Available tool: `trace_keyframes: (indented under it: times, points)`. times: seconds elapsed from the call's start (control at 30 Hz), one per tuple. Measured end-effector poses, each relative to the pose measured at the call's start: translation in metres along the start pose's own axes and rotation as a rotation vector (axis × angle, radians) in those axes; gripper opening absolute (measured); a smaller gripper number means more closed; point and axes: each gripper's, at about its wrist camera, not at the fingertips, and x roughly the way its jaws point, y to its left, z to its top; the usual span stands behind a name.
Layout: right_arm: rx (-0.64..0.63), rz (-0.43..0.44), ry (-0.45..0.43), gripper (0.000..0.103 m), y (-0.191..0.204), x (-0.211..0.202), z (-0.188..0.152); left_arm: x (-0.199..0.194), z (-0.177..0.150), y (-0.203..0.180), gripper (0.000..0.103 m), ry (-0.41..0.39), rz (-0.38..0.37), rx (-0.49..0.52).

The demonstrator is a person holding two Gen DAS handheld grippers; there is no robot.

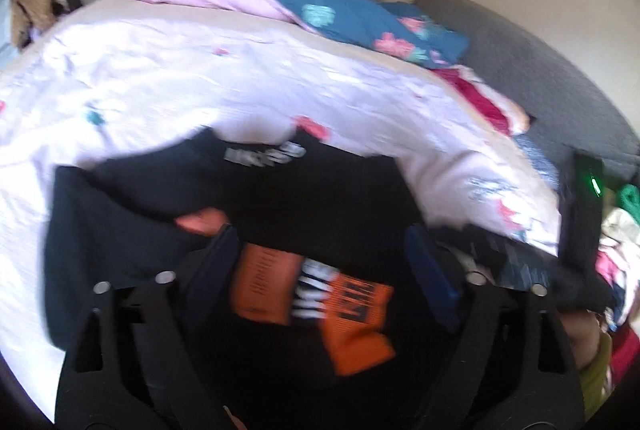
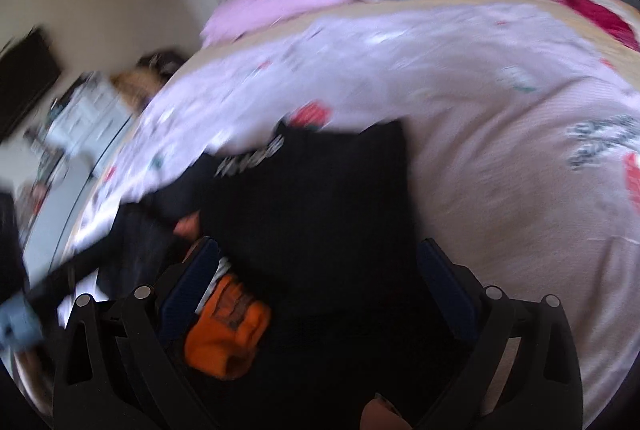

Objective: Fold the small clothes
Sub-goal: 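Lower the sleeve onto the shirt body and open the left gripper, then grasp the orange cuff with the right gripper and straighten it across the shirt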

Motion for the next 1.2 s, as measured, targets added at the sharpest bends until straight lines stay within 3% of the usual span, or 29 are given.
trace_keyframes:
  times: [0.1,0.2,0.3,0.4,0.43,0.47,0.7,0.97,1.2]
  points:
    - [-0.098,0.031,0.063,0.081,0.026,0.015,-0.010,-0.004,0.011,0.024,0.084,-0.021,0.081,-0.035]
    - [-0.177,0.034,0.128,0.074,0.045,0.032,-0.022,-0.013,0.012,0.052,0.089,-0.063,0.133,-0.098]
    - [-0.218,0.018,0.178,0.060,0.054,0.046,-0.032,-0.019,0.014,0.079,0.089,-0.077,0.168,-0.151]
    - [-0.243,0.015,0.168,0.028,0.059,0.048,-0.036,-0.029,0.015,0.100,0.089,-0.104,0.213,-0.192]
    - [-0.249,0.027,0.160,0.010,0.061,0.046,-0.035,-0.035,0.017,0.107,0.089,-0.118,0.218,-0.210]
    - [-0.261,0.041,0.143,0.006,0.063,0.043,-0.035,-0.039,0.017,0.113,0.089,-0.131,0.221,-0.225]
    - [-0.327,0.110,-0.032,0.005,0.083,0.002,-0.015,-0.075,0.019,0.147,0.089,-0.219,0.303,-0.316]
    - [-0.443,0.073,-0.202,0.005,0.115,-0.033,0.034,-0.078,0.019,0.159,0.089,-0.223,0.288,-0.355]
    - [-0.412,0.017,-0.240,0.005,0.092,-0.033,0.043,-0.070,0.018,0.158,0.089,-0.204,0.293,-0.341]
